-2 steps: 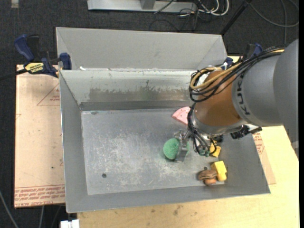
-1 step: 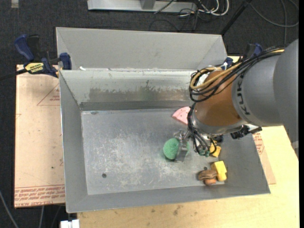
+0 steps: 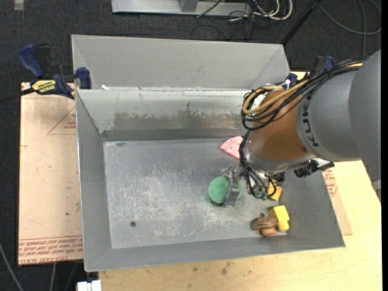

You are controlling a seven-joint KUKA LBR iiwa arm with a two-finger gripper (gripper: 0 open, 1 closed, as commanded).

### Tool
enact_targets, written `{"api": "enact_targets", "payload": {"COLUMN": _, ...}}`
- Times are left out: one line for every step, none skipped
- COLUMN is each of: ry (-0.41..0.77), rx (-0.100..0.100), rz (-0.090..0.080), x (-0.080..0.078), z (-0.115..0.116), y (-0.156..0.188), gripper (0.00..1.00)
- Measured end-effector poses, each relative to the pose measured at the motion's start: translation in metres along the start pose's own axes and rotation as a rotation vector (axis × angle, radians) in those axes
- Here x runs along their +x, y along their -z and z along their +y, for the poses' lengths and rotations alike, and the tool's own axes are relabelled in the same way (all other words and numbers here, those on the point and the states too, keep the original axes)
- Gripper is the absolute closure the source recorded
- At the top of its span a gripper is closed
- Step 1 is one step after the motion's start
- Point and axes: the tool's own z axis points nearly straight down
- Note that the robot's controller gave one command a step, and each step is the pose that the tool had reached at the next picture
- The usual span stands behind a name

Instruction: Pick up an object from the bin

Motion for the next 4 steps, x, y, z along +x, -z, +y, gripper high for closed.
{"api": "enact_targets", "payload": {"ry": 0.0, "rx": 0.0, "rz": 0.003, "x": 0.001, "z": 0.0, "y": 0.004, "gripper": 1.0}}
{"api": "enact_targets", "payload": {"ry": 0.001, "rx": 0.001, "rz": 0.009, "x": 0.003, "z": 0.0, "y": 0.02, "gripper": 1.0}}
{"api": "enact_targets", "payload": {"ry": 0.001, "rx": 0.0, "rz": 0.007, "x": 0.002, "z": 0.0, "y": 0.044, "gripper": 1.0}}
{"api": "enact_targets", "payload": {"ry": 0.002, "rx": -0.001, "rz": -0.002, "x": 0.001, "z": 0.0, "y": 0.065, "gripper": 1.0}}
